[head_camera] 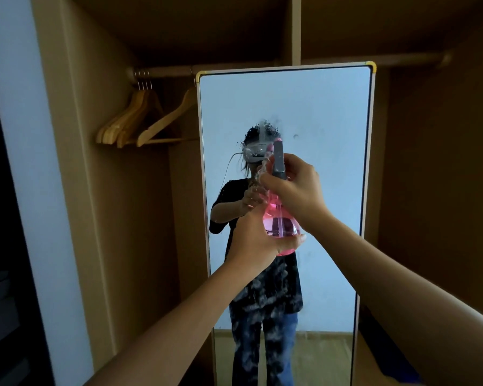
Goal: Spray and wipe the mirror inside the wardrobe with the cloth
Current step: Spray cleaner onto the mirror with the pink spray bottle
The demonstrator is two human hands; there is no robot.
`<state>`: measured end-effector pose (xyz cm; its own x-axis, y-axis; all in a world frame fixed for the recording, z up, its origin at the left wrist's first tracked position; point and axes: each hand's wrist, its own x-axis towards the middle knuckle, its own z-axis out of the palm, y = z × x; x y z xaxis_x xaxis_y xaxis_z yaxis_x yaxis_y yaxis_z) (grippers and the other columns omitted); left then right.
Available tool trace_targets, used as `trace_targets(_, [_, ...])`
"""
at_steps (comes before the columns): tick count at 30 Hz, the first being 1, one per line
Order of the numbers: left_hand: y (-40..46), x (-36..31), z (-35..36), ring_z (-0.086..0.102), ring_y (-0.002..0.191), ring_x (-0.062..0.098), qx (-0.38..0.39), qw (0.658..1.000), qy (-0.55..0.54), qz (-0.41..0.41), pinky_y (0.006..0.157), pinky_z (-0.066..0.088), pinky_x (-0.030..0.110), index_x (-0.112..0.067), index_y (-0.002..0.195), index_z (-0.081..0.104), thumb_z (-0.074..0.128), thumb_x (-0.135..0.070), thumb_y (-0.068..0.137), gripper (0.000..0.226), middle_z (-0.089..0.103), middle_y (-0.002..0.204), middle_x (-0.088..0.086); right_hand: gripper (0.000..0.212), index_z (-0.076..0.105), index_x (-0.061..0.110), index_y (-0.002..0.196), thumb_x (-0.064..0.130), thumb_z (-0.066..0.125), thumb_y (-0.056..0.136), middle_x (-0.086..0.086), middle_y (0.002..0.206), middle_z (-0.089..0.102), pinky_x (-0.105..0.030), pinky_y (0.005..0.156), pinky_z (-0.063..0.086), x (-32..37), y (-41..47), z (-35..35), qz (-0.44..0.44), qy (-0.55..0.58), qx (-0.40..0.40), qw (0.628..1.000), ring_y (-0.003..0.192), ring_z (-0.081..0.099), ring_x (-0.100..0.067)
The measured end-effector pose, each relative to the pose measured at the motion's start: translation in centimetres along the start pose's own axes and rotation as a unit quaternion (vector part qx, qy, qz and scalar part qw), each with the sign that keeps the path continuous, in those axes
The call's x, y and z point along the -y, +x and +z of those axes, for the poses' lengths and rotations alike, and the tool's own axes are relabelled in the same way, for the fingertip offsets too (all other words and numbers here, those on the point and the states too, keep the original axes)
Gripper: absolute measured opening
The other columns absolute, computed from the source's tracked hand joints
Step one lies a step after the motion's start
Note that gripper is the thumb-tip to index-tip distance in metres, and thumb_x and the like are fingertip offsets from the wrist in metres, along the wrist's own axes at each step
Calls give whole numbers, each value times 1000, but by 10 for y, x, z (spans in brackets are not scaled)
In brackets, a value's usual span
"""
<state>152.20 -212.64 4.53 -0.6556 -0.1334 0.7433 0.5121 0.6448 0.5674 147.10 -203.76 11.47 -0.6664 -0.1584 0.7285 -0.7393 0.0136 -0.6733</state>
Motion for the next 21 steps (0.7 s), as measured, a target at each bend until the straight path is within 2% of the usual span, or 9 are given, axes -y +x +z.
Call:
trace_targets(3, [2, -4, 7, 66, 90, 6, -5, 1000, -5, -6, 82, 56, 33, -25, 90, 69, 85, -29, 67, 29, 70, 86, -12, 33, 60, -2, 91, 21, 69, 69, -22, 82, 61, -44, 68, 49, 1, 2, -6, -1, -1, -1, 1000, 66, 49, -17])
trace_targets(5, [5, -7, 10, 66, 89, 4, -6, 1000, -9, -9, 81, 56, 28, -26, 90, 68, 85, -29, 66, 30, 70, 85, -14, 38, 60, 0, 90, 27, 66, 64, -21, 81, 61, -39, 63, 46, 1, 4, -10, -4, -2, -7, 1000, 65, 48, -14])
trace_targets(7, [8, -10, 14, 66, 90, 7, 3, 999, -26, -18, 83, 55, 30, -26, 91, 68, 85, -30, 66, 31, 71, 86, -13, 38, 61, 2, 88, 30, 65, 62, -20, 78, 61, -37, 61, 45, 1, 7, -15, -4, -2, -13, 1000, 62, 47, -13])
trace_targets(12, [15, -21, 22, 67, 93, 10, 4, 999, -49, -23, 86, 55, 35, -22, 96, 69, 86, -25, 67, 34, 73, 89, -9, 31, 60, 9, 80, 32, 66, 60, -16, 74, 61, -49, 64, 51, 0, 15, -30, 10, -11, -19, 1000, 60, 50, -14])
trace_targets(16, [18, -26, 32, 69, 89, 13, 15, 997, -75, -27, 84, 56, 33, -16, 97, 69, 87, -22, 68, 35, 73, 88, -4, 30, 61, 5, 79, 29, 68, 61, -17, 74, 61, -44, 60, 49, 0, 17, -39, -1, -12, -20, 1000, 60, 51, -14])
trace_targets(19, [20, -30, 40, 68, 91, 12, 17, 997, -67, -26, 86, 56, 33, -17, 98, 68, 87, -24, 66, 37, 73, 90, -5, 29, 63, 5, 86, 25, 69, 66, -17, 80, 64, -45, 66, 52, -2, 17, -48, -1, -6, -19, 1000, 65, 55, -16])
trace_targets(21, [21, -32, 45, 68, 91, 9, 15, 997, -77, -23, 84, 55, 27, -19, 97, 69, 87, -23, 66, 36, 73, 88, -9, 19, 65, 11, 85, 21, 71, 70, -8, 76, 66, -39, 62, 51, -5, 18, -54, -5, -4, -17, 1000, 64, 56, -11])
